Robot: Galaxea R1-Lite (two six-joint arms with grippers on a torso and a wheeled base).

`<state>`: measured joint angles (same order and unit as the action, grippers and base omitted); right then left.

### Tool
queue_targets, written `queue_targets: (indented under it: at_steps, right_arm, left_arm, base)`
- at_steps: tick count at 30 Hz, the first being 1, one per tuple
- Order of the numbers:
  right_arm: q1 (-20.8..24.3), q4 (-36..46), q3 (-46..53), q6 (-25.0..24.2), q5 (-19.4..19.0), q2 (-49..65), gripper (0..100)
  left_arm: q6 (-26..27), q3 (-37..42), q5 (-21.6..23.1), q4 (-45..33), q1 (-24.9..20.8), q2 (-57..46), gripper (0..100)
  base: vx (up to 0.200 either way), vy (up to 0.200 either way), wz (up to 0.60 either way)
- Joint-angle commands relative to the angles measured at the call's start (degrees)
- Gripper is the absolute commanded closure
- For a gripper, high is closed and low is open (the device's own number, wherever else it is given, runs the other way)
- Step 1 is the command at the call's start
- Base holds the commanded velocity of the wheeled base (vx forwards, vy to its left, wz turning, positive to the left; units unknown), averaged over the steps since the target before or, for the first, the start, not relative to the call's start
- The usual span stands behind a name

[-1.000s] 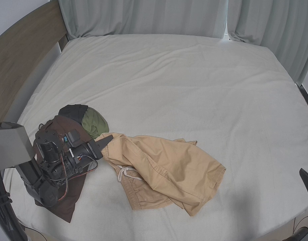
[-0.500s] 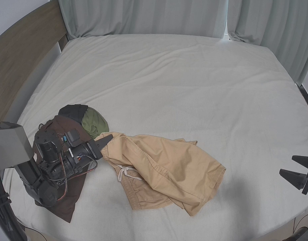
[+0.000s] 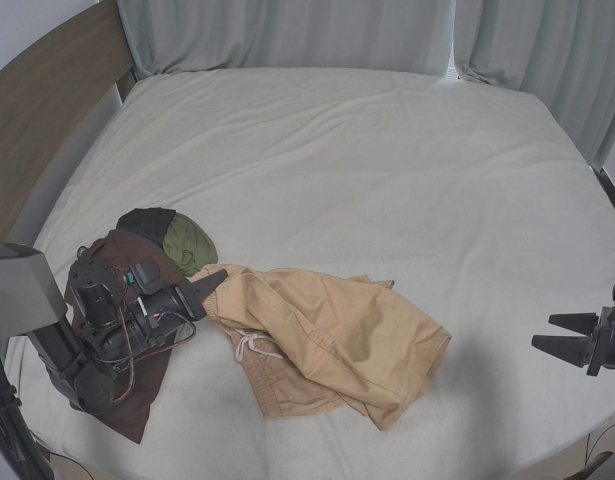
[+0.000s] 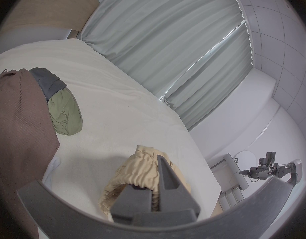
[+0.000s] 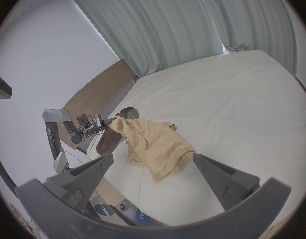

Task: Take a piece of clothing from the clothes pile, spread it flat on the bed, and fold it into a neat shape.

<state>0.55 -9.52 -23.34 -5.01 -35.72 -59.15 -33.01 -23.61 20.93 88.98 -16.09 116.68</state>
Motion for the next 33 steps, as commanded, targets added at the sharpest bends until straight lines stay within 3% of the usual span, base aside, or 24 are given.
queue_targets:
  at_steps: [1,18,24,33]
  right_arm:
    - [1.6,-1.7,0.3,0.0,-1.0,-4.4,0]
    - [6.0,-18.1,6.1,-0.6,-1.0,-17.8,0]
    - [11.8,-21.7,6.6,-5.5,-1.0,-22.5,0]
    - [11.8,-37.6,9.1,-8.1,-1.0,-36.0,0]
  left_arm:
    - [0.0,0.1,0.0,0.1,-0.2,-0.1,100]
    - [0.0,0.2,0.0,0.1,-0.9,-0.6,100]
    - [0.0,0.2,0.0,0.1,-1.0,-0.8,100]
    - [0.0,0.1,0.0,0.1,-0.6,-0.6,100]
  base:
    - [0.0,0.0,0.0]
    - [0.0,0.0,0.0]
    - [0.0,0.0,0.0]
    - [0.0,0.0,0.0]
